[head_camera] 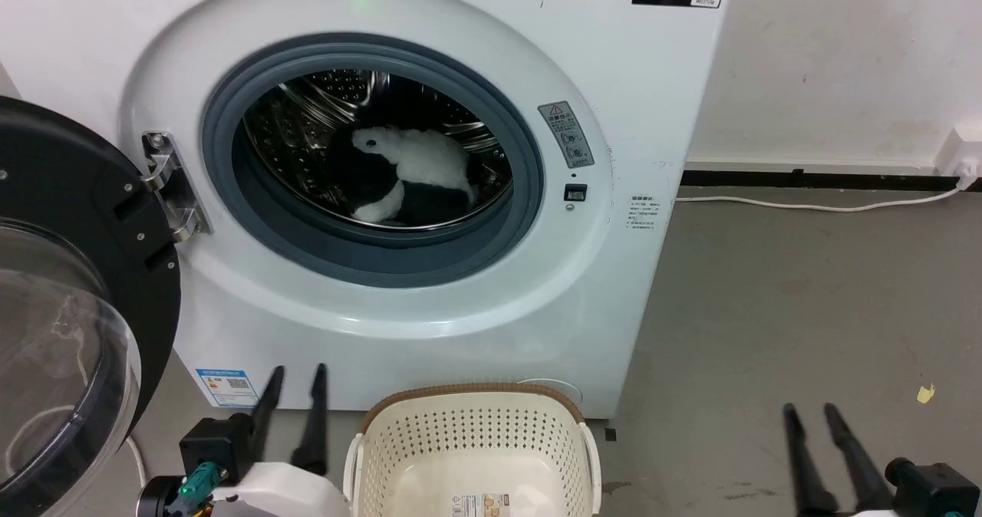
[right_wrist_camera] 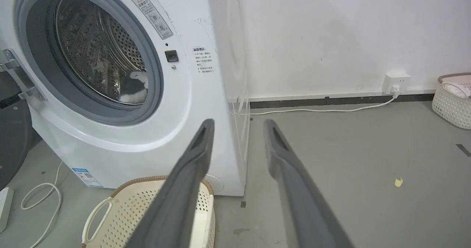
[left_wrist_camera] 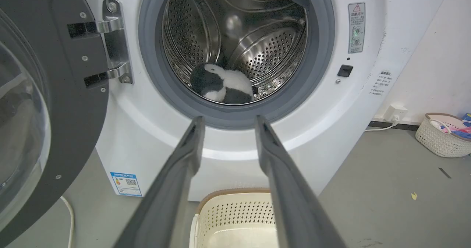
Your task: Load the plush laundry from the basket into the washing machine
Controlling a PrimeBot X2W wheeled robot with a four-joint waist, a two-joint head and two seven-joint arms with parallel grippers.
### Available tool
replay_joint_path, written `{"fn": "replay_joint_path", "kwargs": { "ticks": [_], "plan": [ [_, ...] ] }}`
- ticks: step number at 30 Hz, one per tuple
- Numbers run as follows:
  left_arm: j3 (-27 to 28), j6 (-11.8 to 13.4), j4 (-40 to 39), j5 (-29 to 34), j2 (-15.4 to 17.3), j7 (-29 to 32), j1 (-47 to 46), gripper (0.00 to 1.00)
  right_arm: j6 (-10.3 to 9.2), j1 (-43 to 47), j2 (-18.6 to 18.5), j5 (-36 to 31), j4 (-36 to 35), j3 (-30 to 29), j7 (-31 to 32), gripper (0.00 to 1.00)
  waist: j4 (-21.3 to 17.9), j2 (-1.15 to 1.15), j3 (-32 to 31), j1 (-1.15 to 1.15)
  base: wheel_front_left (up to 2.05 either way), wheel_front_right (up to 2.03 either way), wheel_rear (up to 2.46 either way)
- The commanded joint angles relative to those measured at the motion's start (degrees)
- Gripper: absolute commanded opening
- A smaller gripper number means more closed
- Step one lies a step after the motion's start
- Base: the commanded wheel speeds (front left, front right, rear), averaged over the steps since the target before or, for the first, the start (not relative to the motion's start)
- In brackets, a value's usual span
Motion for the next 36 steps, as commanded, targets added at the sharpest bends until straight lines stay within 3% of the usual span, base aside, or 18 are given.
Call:
{"fn": "replay_joint_path", "kwargs": {
  "ticks": [1, 36],
  "plan": [
    [0.0, 0.0, 0.0, 0.0, 0.0, 0.0, 0.0, 0.00, -0.01, 0.0, 0.0, 0.0, 0.0, 0.0, 0.0, 0.00, 0.0, 0.00, 0.0, 0.00, 0.00, 0.00, 0.00],
    [4.7, -2.3, -2.9, 7.3, -3.7, 3.6, 0.9, 0.00, -0.01, -1.7, 0.0, -2.7, -1.8, 1.0, 3.0, 0.00, -2.0, 0.00, 0.8, 0.00, 0.00, 0.00, 0.00]
  ]
}}
